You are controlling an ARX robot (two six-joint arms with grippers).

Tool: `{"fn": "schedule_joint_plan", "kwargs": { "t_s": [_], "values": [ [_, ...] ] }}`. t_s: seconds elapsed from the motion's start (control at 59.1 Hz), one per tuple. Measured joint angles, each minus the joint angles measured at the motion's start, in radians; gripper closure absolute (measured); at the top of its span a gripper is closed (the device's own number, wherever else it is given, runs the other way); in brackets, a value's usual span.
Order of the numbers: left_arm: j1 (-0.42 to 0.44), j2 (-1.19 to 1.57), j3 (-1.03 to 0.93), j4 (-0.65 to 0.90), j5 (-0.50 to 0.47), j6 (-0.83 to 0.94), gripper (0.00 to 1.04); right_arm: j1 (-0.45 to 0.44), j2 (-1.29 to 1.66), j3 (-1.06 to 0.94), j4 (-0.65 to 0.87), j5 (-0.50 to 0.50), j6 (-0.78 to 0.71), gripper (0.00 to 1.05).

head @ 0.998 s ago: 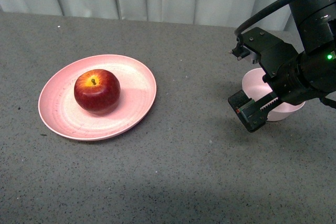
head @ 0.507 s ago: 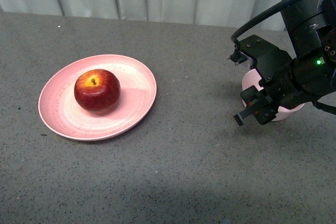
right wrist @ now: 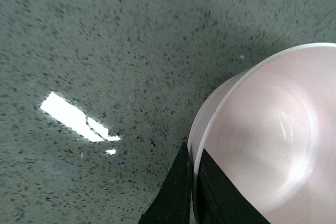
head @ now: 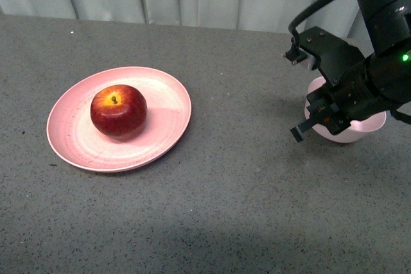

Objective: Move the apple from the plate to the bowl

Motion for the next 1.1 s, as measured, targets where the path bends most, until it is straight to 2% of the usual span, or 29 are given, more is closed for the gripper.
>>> {"fn": "schedule_joint_plan", "kwargs": {
  "t_s": [0.22,0.524,1.099],
  "values": [
    [0.000,0.000,0.000,0.000,0.000,0.000,0.07,0.101,-0.068,0.035,-0.043,-0.077,0.010,1.04],
    [0.000,0.000,0.000,0.000,0.000,0.000,0.07,0.235,-0.026,0.072,-0.073,-0.122,0.022,1.04],
    [0.000,0.000,0.000,0.000,0.000,0.000,0.07,0.299,0.100,0.142,-0.075,-0.116,0.045,1.04]
  ]
}}
